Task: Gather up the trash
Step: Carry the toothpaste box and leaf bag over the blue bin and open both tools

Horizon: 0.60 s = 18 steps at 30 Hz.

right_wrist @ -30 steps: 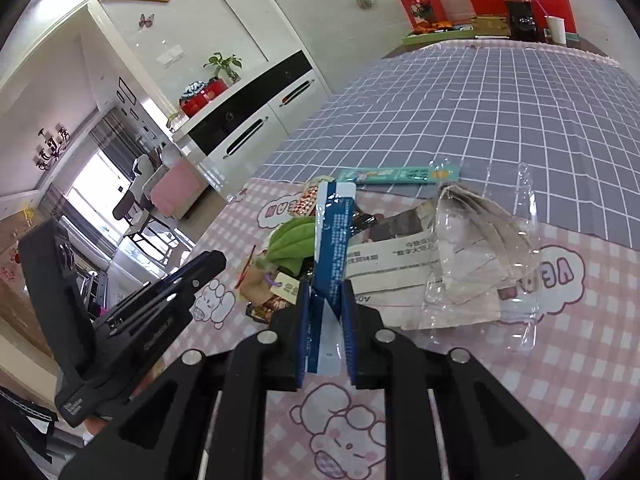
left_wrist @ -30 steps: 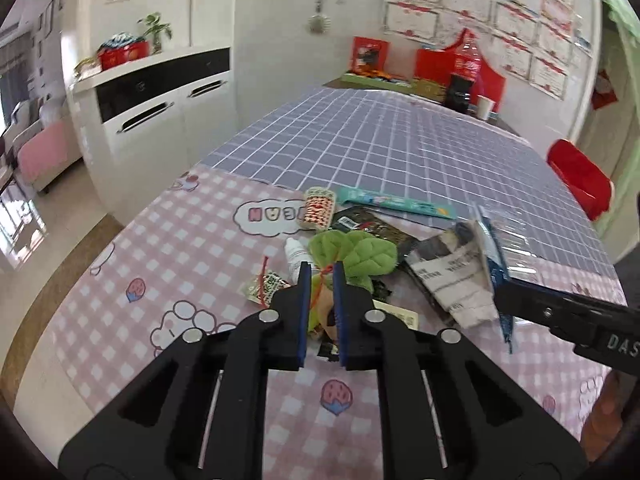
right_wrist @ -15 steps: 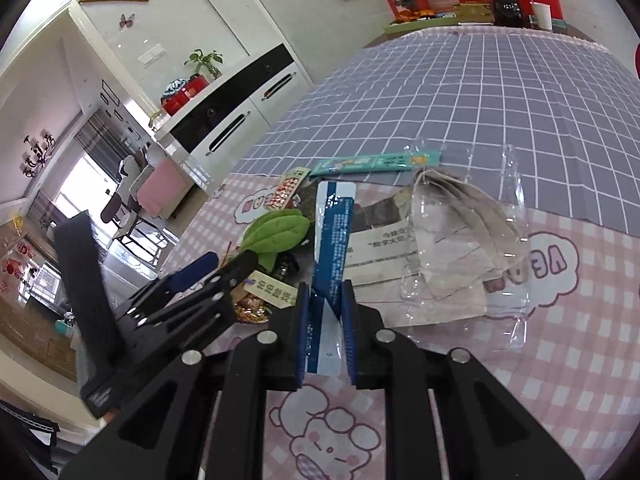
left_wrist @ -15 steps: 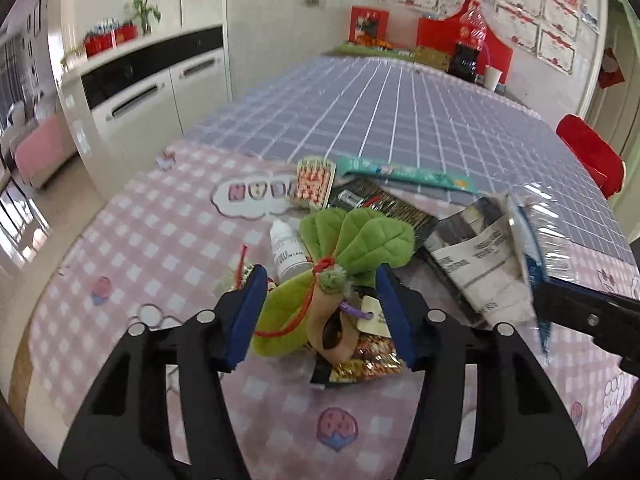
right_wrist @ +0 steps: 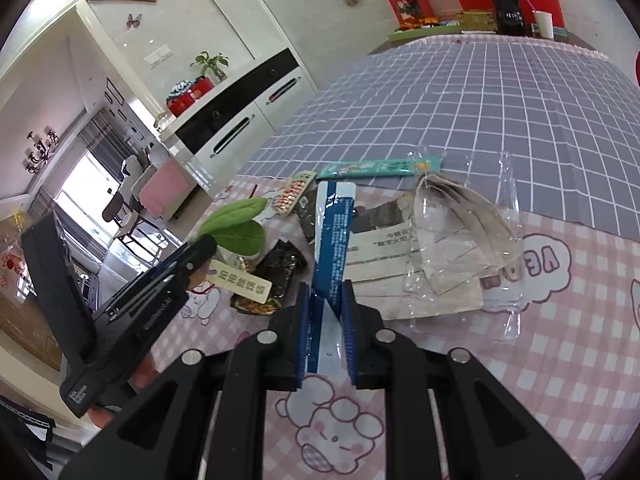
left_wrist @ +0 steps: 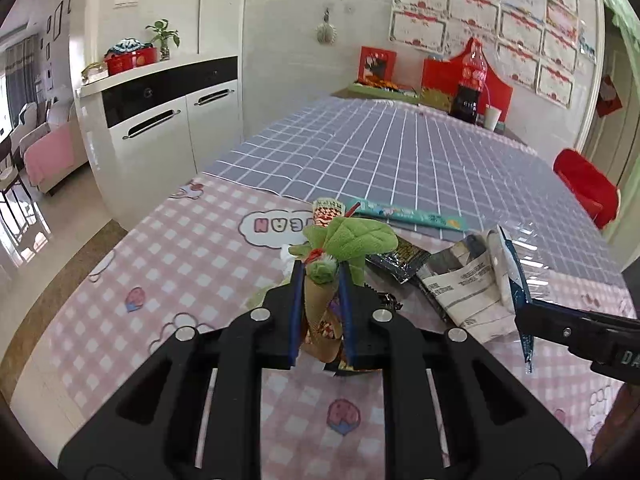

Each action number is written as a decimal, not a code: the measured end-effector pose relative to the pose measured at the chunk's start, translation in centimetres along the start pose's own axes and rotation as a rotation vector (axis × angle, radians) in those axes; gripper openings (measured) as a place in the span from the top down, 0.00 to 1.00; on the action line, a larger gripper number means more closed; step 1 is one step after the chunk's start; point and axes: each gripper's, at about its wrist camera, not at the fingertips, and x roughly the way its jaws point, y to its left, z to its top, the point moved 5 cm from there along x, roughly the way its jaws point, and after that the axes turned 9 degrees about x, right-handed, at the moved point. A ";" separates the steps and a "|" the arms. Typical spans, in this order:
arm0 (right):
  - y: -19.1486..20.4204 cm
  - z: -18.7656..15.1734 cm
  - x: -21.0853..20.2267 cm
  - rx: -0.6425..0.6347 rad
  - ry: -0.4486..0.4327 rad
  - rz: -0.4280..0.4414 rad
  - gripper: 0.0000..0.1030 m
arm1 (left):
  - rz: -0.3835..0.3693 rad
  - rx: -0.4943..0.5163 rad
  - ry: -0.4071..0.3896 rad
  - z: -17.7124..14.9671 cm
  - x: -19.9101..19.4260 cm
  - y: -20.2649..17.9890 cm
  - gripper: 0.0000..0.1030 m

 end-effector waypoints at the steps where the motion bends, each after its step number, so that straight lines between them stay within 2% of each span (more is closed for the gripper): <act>1: 0.2 -0.1 -0.3 -0.005 -0.004 0.005 0.85 | 0.004 -0.007 -0.007 0.0 -0.5 0.2 0.84; 8: 3.0 -1.0 -1.0 -0.055 -0.005 0.054 0.85 | 0.083 -0.053 -0.079 -0.8 -5.7 2.7 0.84; 18: 12.3 -5.1 0.7 -0.221 0.080 0.203 0.84 | 0.249 -0.156 -0.099 -5.2 -12.8 9.0 0.84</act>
